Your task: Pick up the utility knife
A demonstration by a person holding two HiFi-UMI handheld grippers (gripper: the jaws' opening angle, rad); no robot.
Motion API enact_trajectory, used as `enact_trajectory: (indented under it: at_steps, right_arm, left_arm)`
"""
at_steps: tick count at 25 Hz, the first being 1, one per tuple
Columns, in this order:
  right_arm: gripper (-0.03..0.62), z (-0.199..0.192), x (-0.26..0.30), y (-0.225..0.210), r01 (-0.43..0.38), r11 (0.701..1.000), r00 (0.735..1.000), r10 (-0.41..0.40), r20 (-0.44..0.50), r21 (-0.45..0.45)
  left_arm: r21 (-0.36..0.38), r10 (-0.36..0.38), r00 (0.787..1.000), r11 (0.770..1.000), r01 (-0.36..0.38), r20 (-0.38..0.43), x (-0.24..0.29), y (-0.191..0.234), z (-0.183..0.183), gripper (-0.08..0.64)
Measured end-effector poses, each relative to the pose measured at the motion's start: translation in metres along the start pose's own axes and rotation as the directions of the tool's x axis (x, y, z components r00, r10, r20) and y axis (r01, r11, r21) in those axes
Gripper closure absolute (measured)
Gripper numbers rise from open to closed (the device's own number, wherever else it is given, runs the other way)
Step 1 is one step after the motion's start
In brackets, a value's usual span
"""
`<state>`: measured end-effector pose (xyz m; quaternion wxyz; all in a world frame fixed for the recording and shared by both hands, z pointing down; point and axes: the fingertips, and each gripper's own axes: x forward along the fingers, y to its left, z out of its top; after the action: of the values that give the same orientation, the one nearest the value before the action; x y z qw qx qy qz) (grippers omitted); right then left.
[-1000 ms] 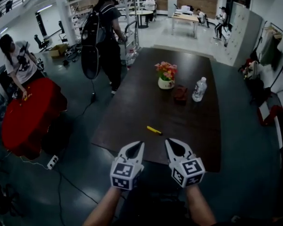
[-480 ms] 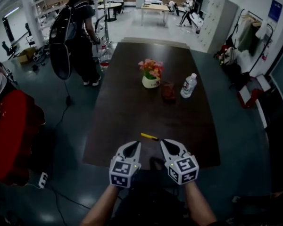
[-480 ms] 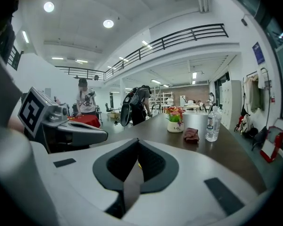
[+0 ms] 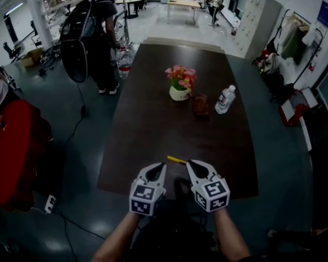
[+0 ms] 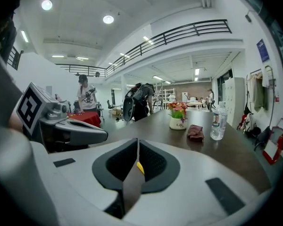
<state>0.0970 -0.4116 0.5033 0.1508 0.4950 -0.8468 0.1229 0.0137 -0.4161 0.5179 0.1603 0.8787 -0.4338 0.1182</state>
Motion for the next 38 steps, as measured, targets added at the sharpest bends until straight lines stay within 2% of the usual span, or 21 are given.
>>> enact_trajectory:
  at_steps: [3,8,13,18,26,30,31,34,38]
  right_arm:
    - [0.534,-0.008,0.013,-0.004,-0.057,0.998,0.998,0.056,-0.042,-0.024]
    - [0.442,-0.050,0.048,-0.012,-0.138,0.985,0.974,0.116,-0.195,-0.103]
    - [0.442,-0.099,0.081,-0.026,-0.177,0.973,0.936,0.120,-0.331,-0.148]
    - [0.442,-0.124,0.098,-0.034,-0.208,0.963,0.893,0.115,-0.435,-0.173]
    - [0.453,-0.131,0.100,-0.029,-0.276,0.932,0.860,0.130,-0.493,-0.235]
    - [0.526,-0.134,0.100,-0.029,-0.272,0.910,0.858,0.083,-0.507,-0.312]
    - [0.528,-0.133,0.099,-0.028,-0.273,0.910,0.859,0.086,-0.504,-0.311]
    - [0.528,-0.122,0.094,-0.023,-0.268,0.923,0.875,0.113,-0.471,-0.276]
    - [0.529,-0.103,0.088,-0.030,-0.217,0.951,0.905,0.112,-0.410,-0.221]
  left_arm:
    - [-0.001,0.020,1.000,1.000,-0.020,-0.011,0.005,-0.001,-0.001,0.554]
    - [0.001,0.063,0.997,0.998,-0.063,-0.042,0.010,0.001,-0.009,0.554]
    - [-0.003,0.117,0.991,0.993,-0.118,-0.068,0.012,0.010,-0.017,0.554]
    - [-0.006,0.147,0.986,0.989,-0.148,-0.082,0.012,0.015,-0.017,0.554]
    - [-0.015,0.182,0.981,0.983,-0.183,-0.072,0.007,0.020,-0.014,0.554]
    - [-0.025,0.188,0.980,0.981,-0.190,-0.067,0.006,0.021,-0.014,0.554]
    - [-0.025,0.189,0.980,0.981,-0.191,-0.066,0.006,0.021,-0.014,0.554]
    - [-0.021,0.188,0.980,0.982,-0.190,-0.062,0.006,0.020,-0.011,0.554]
    - [-0.014,0.175,0.983,0.984,-0.176,-0.050,0.009,0.019,-0.005,0.554]
